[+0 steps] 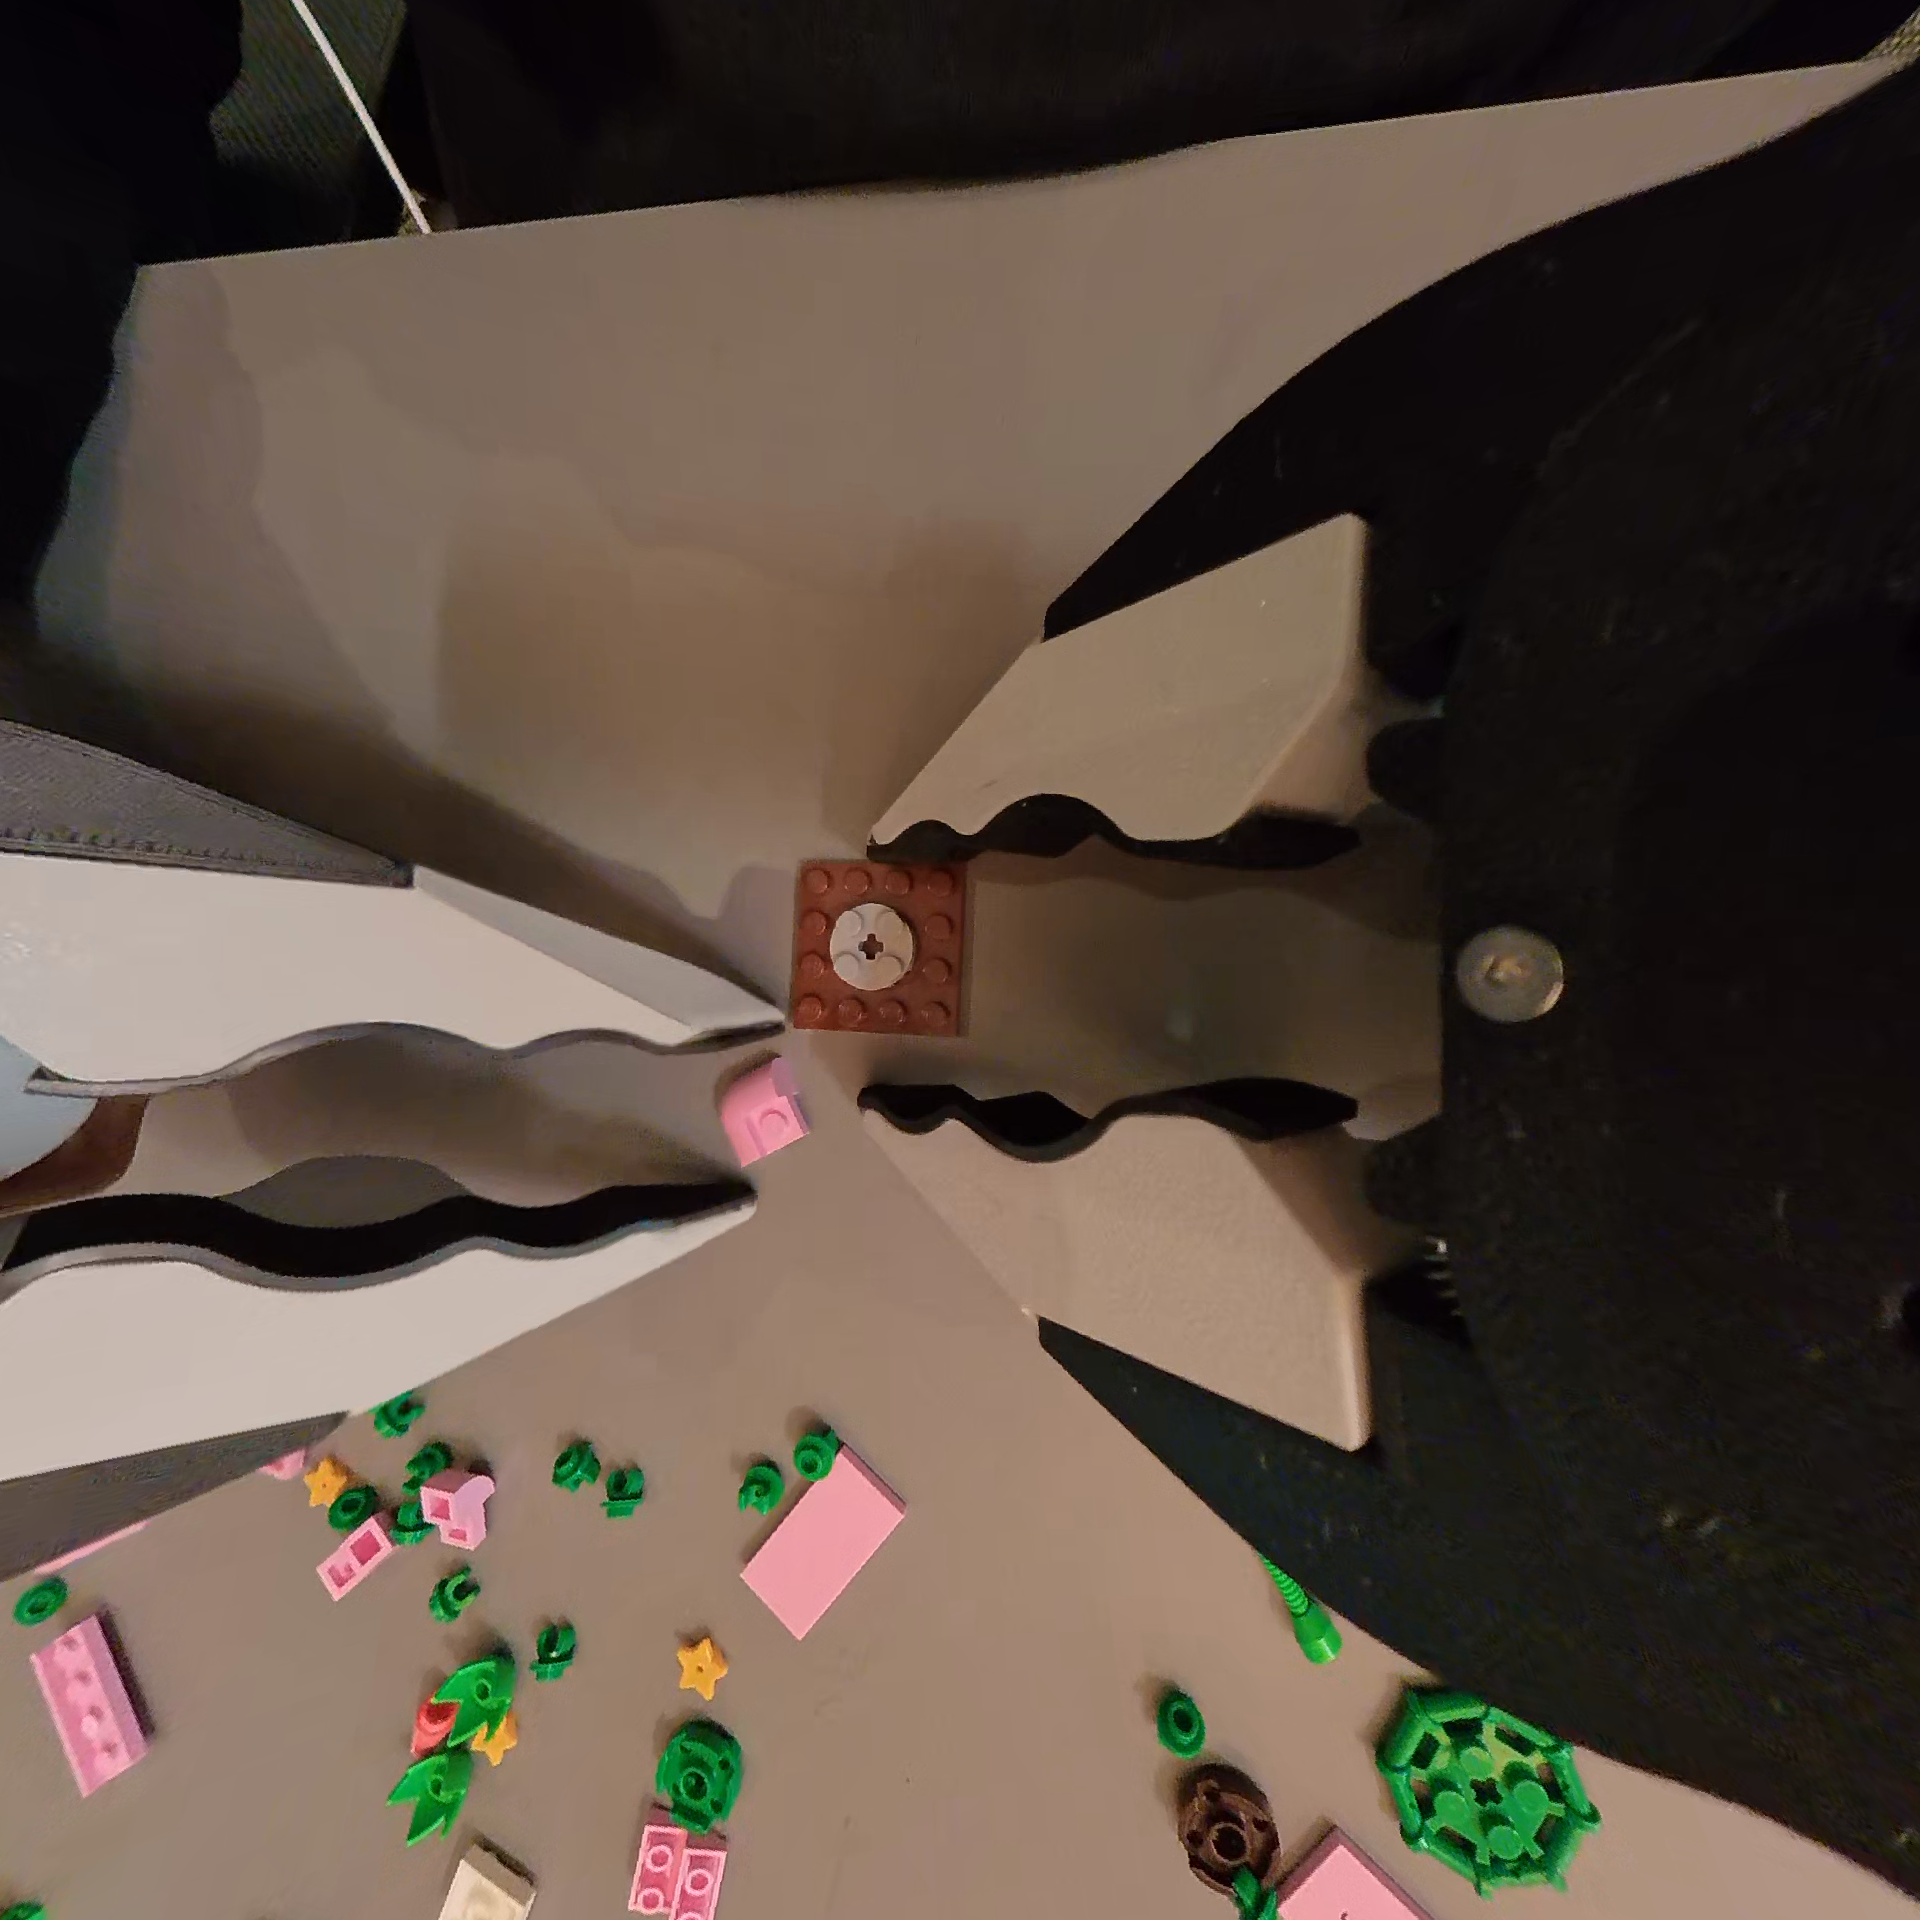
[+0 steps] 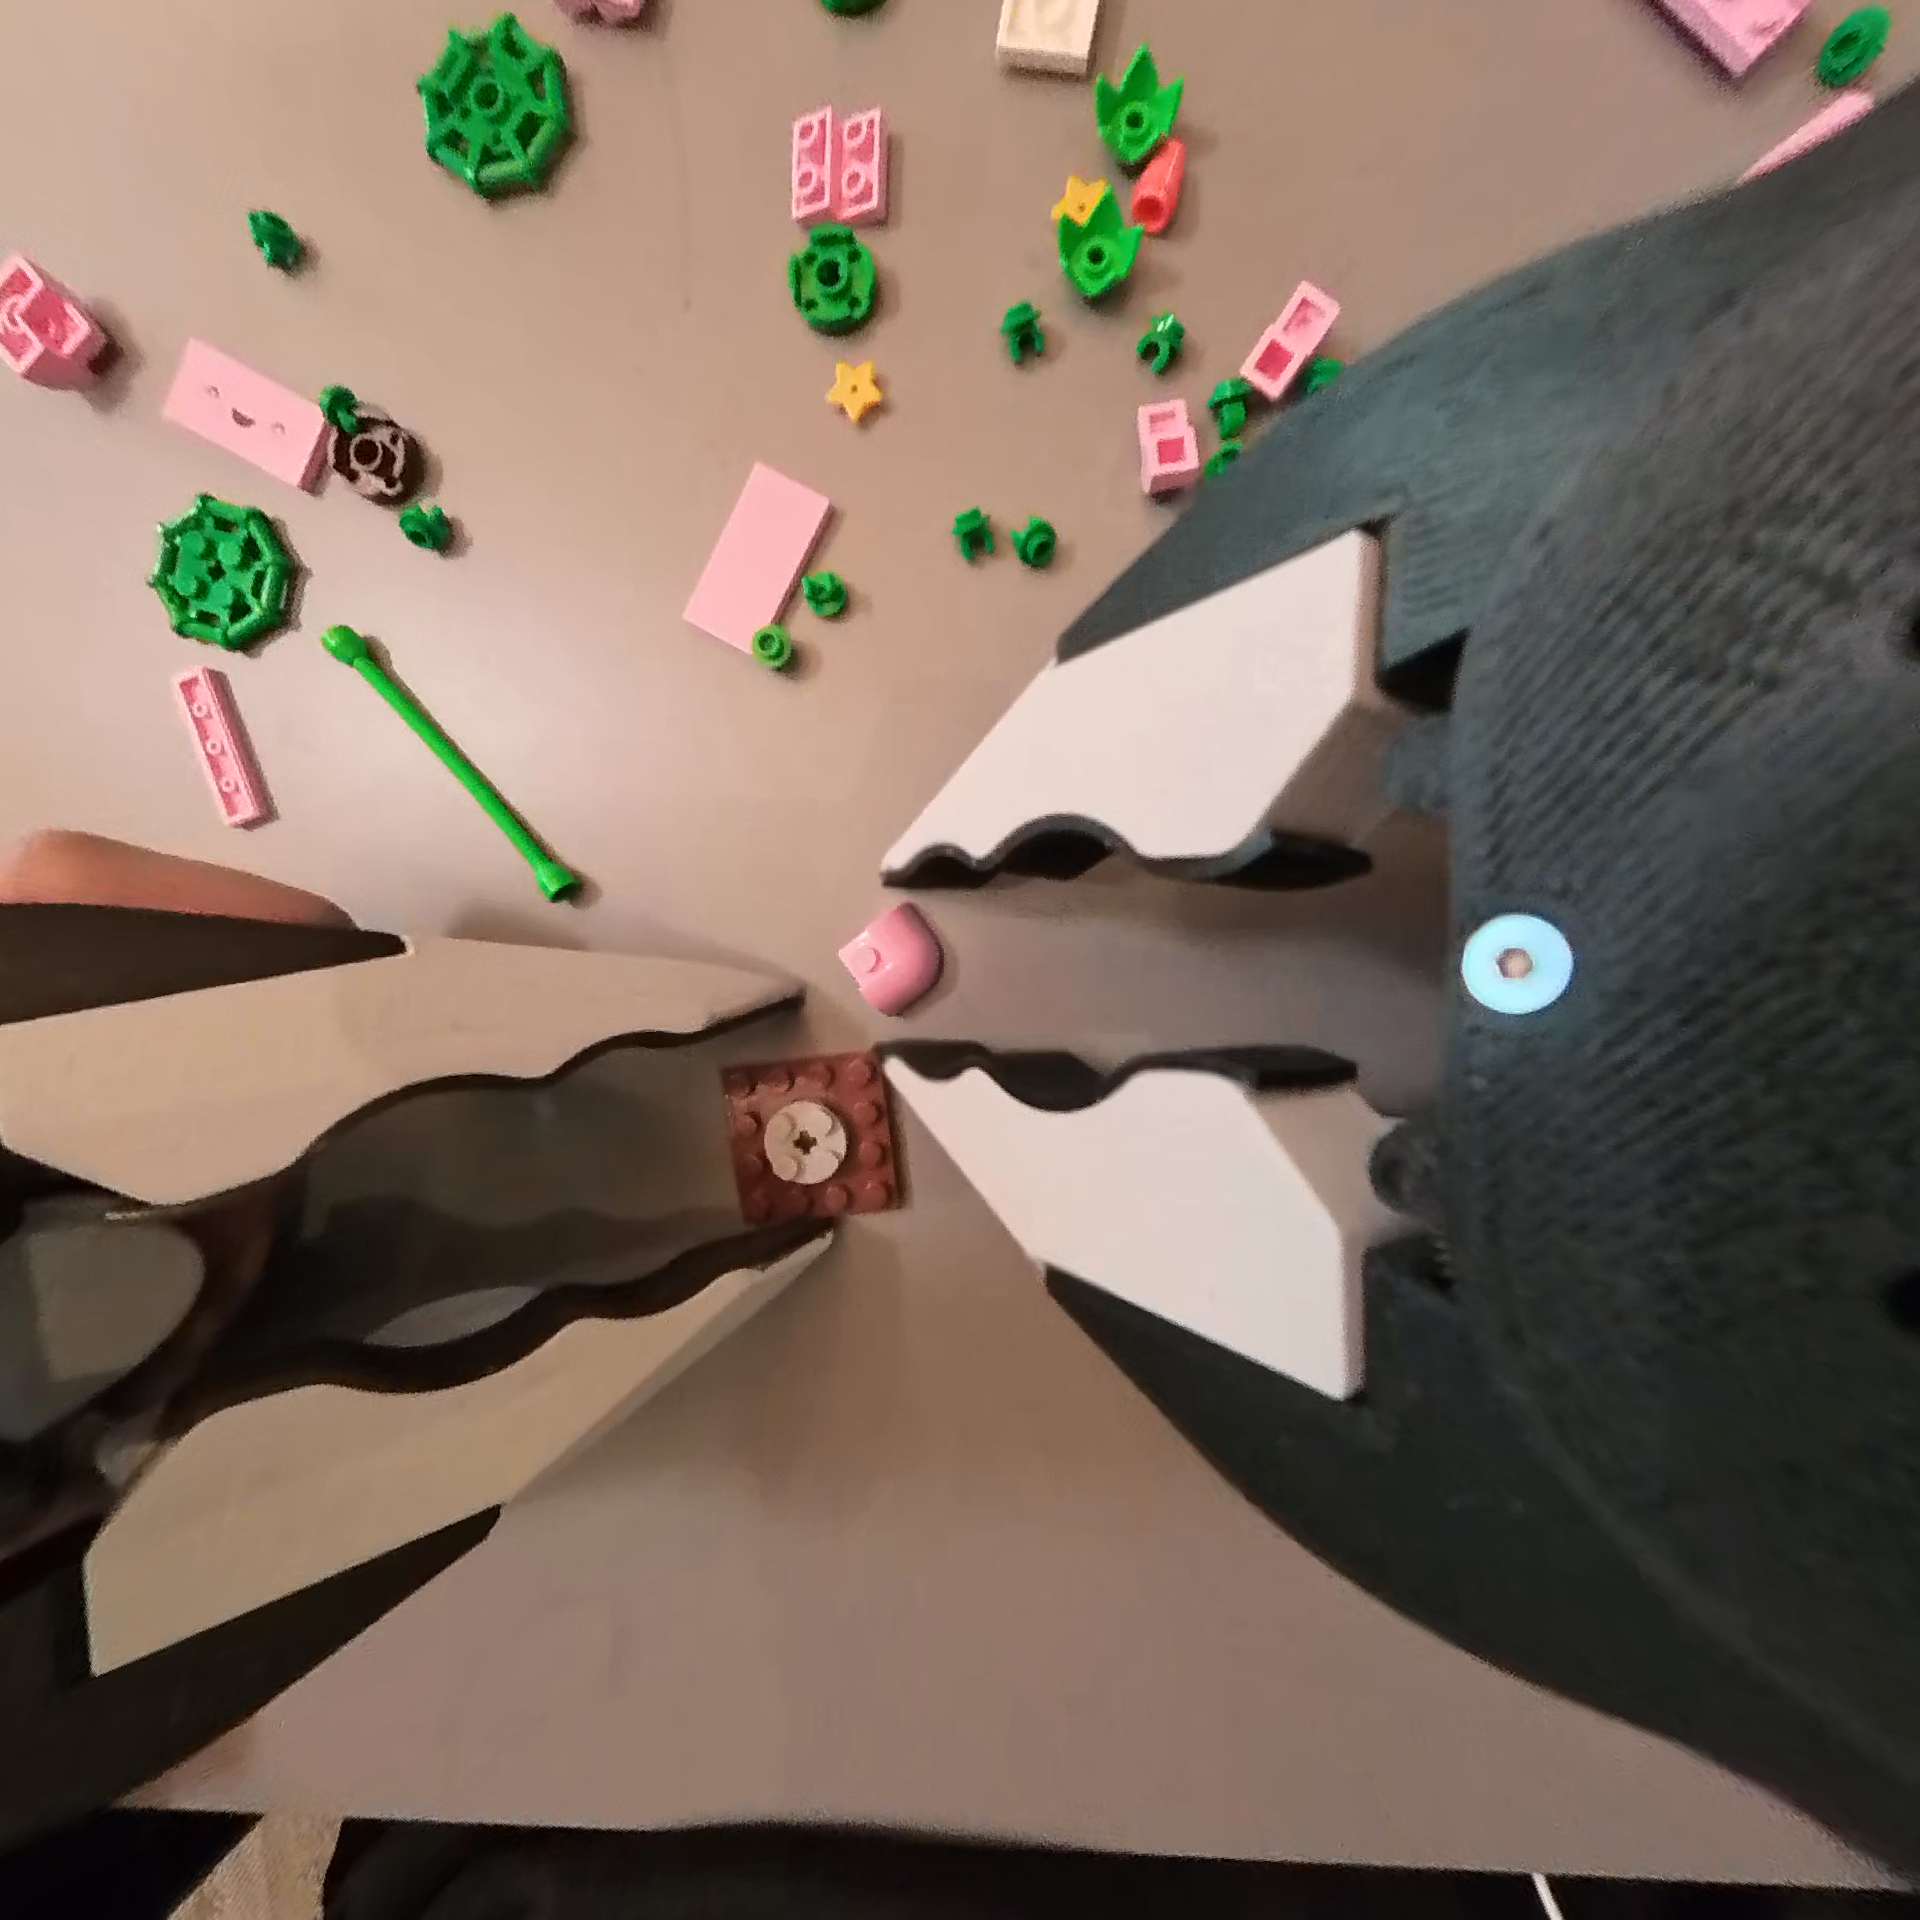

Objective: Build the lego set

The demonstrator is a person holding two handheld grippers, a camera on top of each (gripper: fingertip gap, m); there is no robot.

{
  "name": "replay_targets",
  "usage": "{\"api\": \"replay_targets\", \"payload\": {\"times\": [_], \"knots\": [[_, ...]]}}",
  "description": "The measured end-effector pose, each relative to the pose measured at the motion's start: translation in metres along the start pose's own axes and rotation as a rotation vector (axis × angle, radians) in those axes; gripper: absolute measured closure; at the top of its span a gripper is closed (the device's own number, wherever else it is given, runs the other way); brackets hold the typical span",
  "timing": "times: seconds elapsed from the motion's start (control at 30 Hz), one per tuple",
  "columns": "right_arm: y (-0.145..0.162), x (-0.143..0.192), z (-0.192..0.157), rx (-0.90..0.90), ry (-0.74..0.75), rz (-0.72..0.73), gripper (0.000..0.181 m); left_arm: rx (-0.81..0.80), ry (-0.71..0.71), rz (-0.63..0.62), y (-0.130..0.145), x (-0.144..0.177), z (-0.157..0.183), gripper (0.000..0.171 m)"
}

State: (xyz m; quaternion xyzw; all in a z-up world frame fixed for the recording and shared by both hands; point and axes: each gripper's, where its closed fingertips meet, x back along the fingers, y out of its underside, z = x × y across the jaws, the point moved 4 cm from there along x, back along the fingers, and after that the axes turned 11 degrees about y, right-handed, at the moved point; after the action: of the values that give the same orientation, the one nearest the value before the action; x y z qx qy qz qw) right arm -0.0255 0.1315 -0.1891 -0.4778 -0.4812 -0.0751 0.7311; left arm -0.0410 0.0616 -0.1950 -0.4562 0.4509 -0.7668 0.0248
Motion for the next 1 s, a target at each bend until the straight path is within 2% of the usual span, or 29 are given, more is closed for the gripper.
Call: {"api": "replay_targets", "payload": {"times": [0.07, 0.17, 0.47, 1.0], "knots": [[0.002, 0.001, -0.001, 0.023, -0.006, -0.002, 0.163, 0.000, 0.000, 0.000, 0.000, 0.000, 0.000, 0.132], [0.004, 0.003, -0.005, 0.043, -0.035, -0.003, 0.164, 0.000, -0.001, 0.000, 0.000, 0.000, 0.000, 0.132], [0.003, 0.005, -0.017, 0.075, -0.096, -0.006, 0.165, -0.002, -0.003, -0.001, 0.000, 0.000, 0.000, 0.132], [0.002, 0.003, -0.016, 0.118, -0.055, 0.005, 0.160, -0.001, -0.004, -0.001, 0.000, 0.000, 0.000, 0.132]]}}
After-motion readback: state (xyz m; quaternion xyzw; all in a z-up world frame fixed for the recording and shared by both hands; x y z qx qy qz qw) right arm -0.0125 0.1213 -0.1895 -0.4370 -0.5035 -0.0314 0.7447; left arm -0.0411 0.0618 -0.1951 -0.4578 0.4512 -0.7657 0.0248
